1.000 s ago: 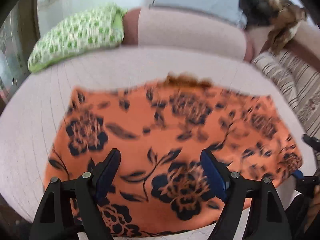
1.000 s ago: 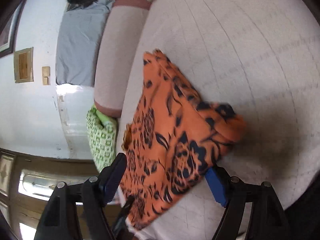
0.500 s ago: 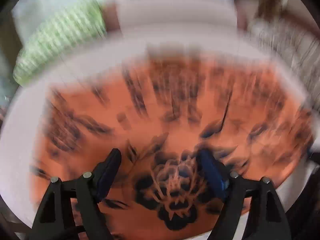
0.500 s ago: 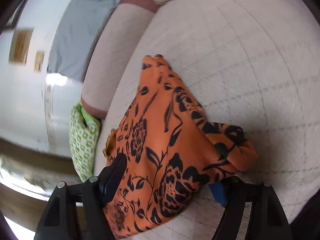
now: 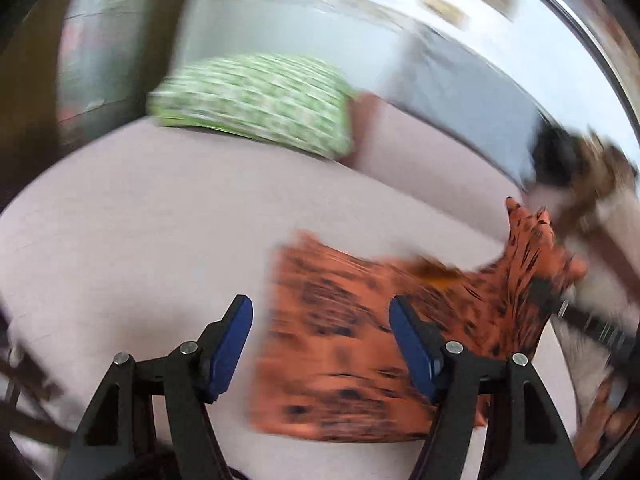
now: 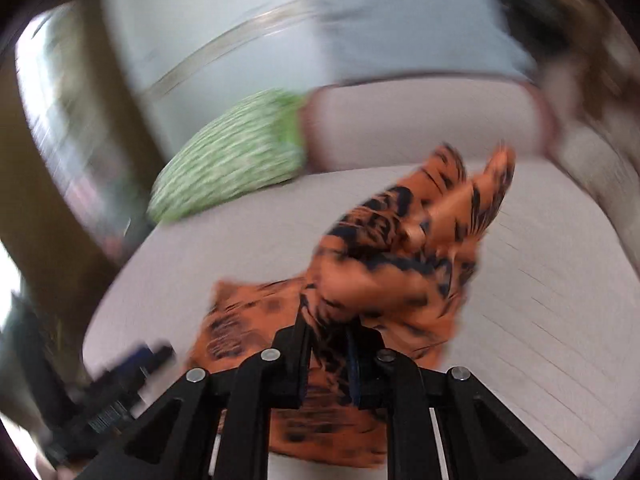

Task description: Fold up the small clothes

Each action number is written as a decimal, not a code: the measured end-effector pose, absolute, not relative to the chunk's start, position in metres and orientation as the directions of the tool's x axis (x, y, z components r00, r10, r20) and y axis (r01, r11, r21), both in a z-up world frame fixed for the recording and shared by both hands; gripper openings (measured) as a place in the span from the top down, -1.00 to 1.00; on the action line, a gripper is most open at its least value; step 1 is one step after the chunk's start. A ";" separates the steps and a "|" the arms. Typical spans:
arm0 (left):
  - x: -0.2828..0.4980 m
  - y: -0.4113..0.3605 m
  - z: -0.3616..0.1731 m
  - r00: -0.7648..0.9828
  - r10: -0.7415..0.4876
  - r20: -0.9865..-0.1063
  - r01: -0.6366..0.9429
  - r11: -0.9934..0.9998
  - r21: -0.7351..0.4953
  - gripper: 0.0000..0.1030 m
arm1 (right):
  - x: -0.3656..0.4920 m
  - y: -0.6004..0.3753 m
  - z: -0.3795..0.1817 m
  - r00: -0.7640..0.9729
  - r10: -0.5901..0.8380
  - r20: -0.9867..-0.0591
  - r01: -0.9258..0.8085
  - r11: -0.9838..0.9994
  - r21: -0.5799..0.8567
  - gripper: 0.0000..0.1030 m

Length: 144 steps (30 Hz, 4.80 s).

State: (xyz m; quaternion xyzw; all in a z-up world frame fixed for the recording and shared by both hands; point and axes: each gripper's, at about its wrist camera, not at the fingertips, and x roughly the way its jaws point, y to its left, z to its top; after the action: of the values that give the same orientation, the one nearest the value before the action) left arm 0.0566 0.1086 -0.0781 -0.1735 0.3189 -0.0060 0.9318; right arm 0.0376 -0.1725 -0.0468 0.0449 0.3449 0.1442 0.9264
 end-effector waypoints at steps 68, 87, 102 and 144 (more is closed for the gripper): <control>0.058 0.070 -0.137 0.608 -0.185 -0.772 -0.143 0.931 -0.336 0.25 | 0.068 -0.212 -0.180 0.374 0.730 -0.572 -0.142 0.655 0.742 -0.72; 0.133 0.034 -0.131 0.598 -0.053 -0.800 -0.093 0.987 -0.135 -0.27 | 0.115 -0.282 -0.136 0.458 0.787 -0.414 -0.123 0.517 0.847 -0.72; 0.215 0.007 -0.195 0.505 0.004 -0.863 -0.124 0.990 -0.068 -0.55 | 0.173 -0.251 -0.171 0.347 0.882 -0.318 -0.059 0.359 0.931 -0.73; 0.154 -0.055 -0.193 0.566 0.034 -0.823 -0.001 0.999 0.041 -0.65 | 0.087 -0.286 -0.182 0.371 0.717 -0.591 -0.052 0.651 0.757 -0.34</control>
State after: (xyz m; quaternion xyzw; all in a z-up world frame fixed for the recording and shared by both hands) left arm 0.1540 -0.0551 -0.1932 0.0180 0.4656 0.0098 0.8848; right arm 0.0874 -0.2861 -0.1822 0.3319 0.5004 0.2534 0.7584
